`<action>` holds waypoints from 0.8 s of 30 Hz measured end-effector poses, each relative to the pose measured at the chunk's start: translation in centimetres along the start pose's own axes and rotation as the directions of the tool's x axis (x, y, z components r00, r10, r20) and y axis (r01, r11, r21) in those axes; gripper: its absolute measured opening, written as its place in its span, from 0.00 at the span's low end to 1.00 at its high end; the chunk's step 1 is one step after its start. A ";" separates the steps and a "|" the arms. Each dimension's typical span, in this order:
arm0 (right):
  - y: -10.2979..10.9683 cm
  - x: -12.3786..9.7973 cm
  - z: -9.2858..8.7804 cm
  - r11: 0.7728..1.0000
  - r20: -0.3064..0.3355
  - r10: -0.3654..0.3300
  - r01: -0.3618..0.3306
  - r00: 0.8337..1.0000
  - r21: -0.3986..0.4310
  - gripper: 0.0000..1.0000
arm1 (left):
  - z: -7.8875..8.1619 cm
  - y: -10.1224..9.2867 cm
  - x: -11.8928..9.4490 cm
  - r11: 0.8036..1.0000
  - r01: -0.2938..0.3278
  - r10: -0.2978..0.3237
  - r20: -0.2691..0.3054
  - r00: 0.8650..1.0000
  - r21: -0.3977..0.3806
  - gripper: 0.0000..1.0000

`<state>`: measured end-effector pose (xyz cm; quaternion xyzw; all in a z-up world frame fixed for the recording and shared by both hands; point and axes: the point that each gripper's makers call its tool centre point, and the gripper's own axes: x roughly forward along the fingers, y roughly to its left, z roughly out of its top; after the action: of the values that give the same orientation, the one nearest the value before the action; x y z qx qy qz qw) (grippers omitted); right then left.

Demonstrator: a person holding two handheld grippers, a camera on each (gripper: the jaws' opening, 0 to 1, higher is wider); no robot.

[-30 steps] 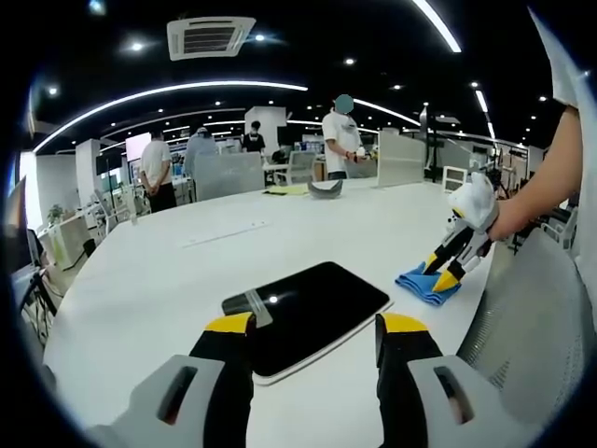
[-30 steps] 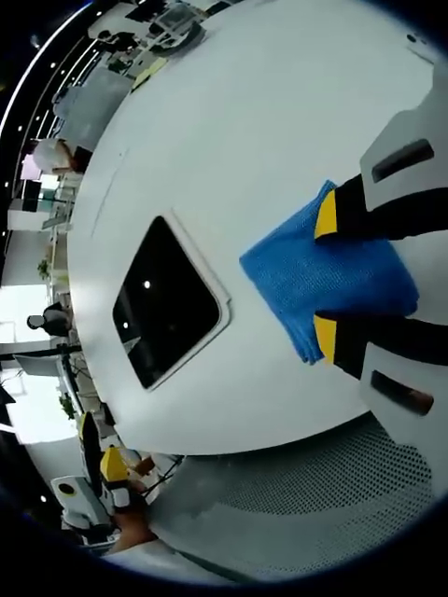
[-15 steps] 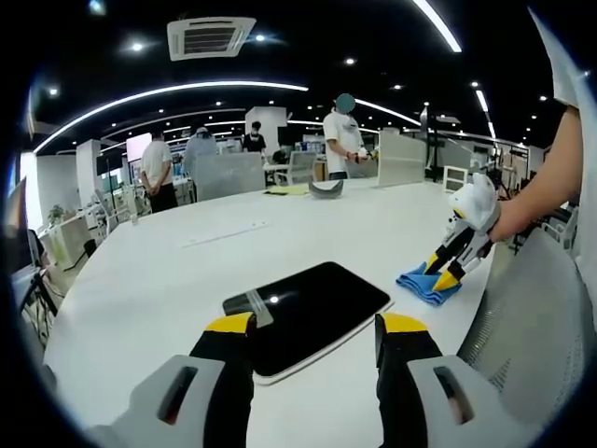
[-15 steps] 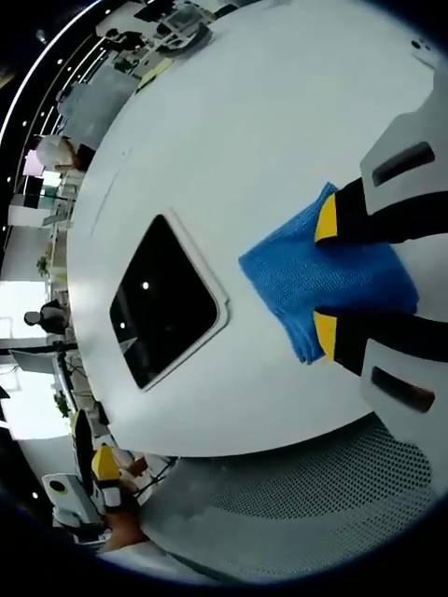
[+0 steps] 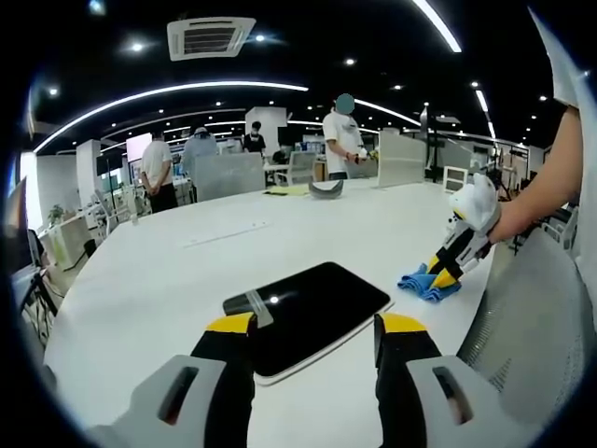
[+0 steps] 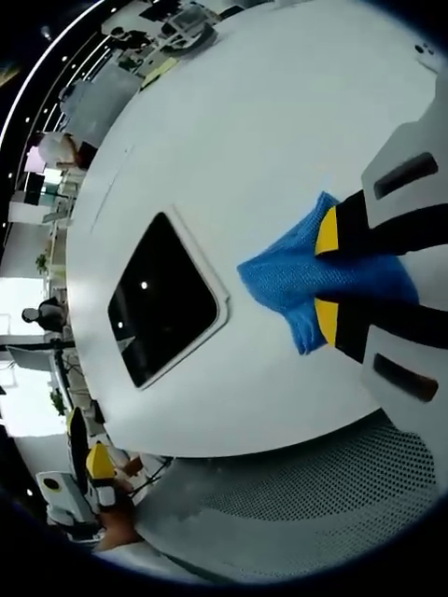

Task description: Wipe the mirror surface with the cleaning cloth until all visible marks leave the cleaned area.

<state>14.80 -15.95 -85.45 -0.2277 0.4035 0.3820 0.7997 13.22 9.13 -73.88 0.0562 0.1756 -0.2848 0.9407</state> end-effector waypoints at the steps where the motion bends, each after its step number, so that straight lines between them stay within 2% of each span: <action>1: 0.0 0.0 0.0 1.000 0.000 0.000 0.000 1.000 -0.001 0.11 | 0.0 0.0 0.0 1.000 0.000 0.000 0.000 1.000 -0.001 0.50; 14: -0.2 -0.6 0.1 1.000 0.008 -0.022 0.022 1.000 -0.004 0.06 | 0.1 0.0 0.0 1.000 0.001 -0.001 0.004 1.000 0.000 0.50; 24: -0.2 -3.6 1.7 0.998 0.062 -0.055 0.052 0.997 0.046 0.06 | 0.1 -0.1 0.0 1.000 0.003 -0.003 0.009 1.000 0.006 0.49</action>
<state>14.39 -16.46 -81.50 -0.2085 0.3803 0.3585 0.8266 13.17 9.04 -73.73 0.0574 0.1704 -0.2871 0.9409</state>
